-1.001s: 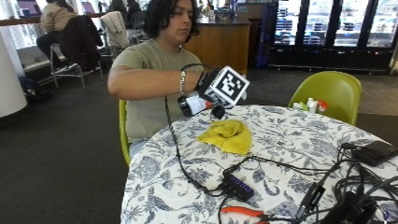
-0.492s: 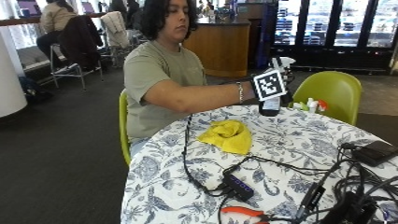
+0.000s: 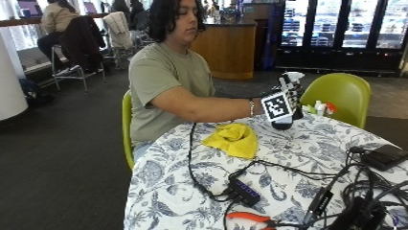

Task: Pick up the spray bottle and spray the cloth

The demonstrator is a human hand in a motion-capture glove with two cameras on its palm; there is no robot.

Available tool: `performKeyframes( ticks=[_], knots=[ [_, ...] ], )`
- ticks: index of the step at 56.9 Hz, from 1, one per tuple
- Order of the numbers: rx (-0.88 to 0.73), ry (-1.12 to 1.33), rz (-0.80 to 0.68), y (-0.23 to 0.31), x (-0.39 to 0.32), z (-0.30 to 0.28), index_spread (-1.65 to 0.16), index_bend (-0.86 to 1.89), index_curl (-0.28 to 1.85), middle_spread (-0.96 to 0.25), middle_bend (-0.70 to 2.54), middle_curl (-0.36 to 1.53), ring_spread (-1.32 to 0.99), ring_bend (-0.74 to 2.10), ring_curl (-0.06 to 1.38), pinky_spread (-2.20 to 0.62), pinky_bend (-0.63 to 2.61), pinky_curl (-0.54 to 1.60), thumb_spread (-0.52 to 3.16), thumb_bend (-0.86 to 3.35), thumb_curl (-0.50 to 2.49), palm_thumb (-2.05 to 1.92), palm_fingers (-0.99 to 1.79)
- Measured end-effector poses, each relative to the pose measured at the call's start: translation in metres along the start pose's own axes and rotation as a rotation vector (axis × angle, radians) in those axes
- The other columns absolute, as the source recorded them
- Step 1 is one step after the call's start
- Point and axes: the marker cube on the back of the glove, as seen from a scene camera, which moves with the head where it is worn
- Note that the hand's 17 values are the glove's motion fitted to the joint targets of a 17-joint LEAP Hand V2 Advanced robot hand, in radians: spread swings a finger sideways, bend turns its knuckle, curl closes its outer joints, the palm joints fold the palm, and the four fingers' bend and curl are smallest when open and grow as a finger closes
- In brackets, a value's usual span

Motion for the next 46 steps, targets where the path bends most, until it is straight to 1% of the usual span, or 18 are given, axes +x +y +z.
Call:
performKeyframes(
  ticks=[4,8,10,11,12,13,16,19,24,28,37,41,46],
  knots=[
    [-0.103,0.076,0.029,0.013,0.009,-0.005,-0.25,0.18,0.62,-0.14,0.54,0.59,-0.16,0.65,0.50,-0.26,0.47,0.42,0.48,-0.03,0.85,1.01,1.30],
    [-0.133,0.140,0.101,0.009,0.010,-0.011,-0.25,0.17,0.62,-0.14,0.54,0.59,-0.16,0.65,0.50,-0.26,0.48,0.42,0.50,-0.03,0.85,1.01,1.29],
    [-0.179,0.197,0.132,0.012,0.008,-0.019,-0.26,0.17,0.61,-0.13,0.53,0.58,-0.15,0.60,0.48,-0.23,0.46,0.42,0.56,-0.04,0.83,0.97,1.21],
    [-0.208,0.228,0.142,0.017,0.007,-0.024,-0.26,0.16,0.60,-0.11,0.52,0.57,-0.14,0.58,0.47,-0.19,0.41,0.40,0.65,-0.04,0.81,0.95,1.10],
    [-0.242,0.262,0.147,0.023,0.004,-0.030,-0.26,0.20,0.61,-0.10,0.51,0.56,-0.14,0.53,0.46,-0.15,0.33,0.39,0.71,-0.05,0.79,0.92,0.97],
    [-0.279,0.297,0.151,0.030,0.001,-0.037,-0.26,0.19,0.61,-0.10,0.51,0.56,-0.13,0.52,0.46,-0.13,0.31,0.40,0.75,-0.04,0.78,0.91,0.97],
    [-0.350,0.403,0.152,0.051,-0.015,-0.056,-0.29,0.15,0.60,-0.06,0.41,0.53,-0.09,0.40,0.45,-0.01,0.28,0.41,0.83,-0.08,0.71,0.79,0.54],
    [-0.366,0.544,0.142,0.065,-0.030,-0.076,-0.31,0.10,0.56,-0.03,0.37,0.50,-0.08,0.33,0.43,0.05,0.31,0.40,0.88,-0.09,0.65,0.72,0.43],
    [-0.435,0.786,0.096,0.091,-0.045,-0.120,-0.34,0.11,0.46,-0.02,0.31,0.46,-0.07,0.27,0.36,0.13,0.30,0.36,0.94,-0.07,0.59,0.64,0.42],
    [-0.510,0.884,0.060,0.121,-0.057,-0.150,-0.36,0.10,0.42,-0.02,0.29,0.44,-0.08,0.26,0.35,0.16,0.30,0.35,0.97,-0.06,0.54,0.59,0.38],
    [-0.656,0.921,0.078,0.200,-0.085,-0.198,-0.40,0.11,0.35,-0.05,0.23,0.41,-0.09,0.28,0.34,0.20,0.29,0.35,1.00,-0.05,0.46,0.50,0.30],
    [-0.669,0.926,0.093,0.233,-0.095,-0.212,-0.41,0.13,0.33,-0.05,0.21,0.40,-0.10,0.27,0.34,0.20,0.29,0.35,1.00,-0.04,0.43,0.48,0.28],
    [-0.650,0.929,0.146,0.260,-0.100,-0.225,-0.42,0.14,0.31,-0.06,0.21,0.39,-0.10,0.27,0.34,0.20,0.27,0.34,1.01,-0.03,0.41,0.47,0.28]
  ],
)
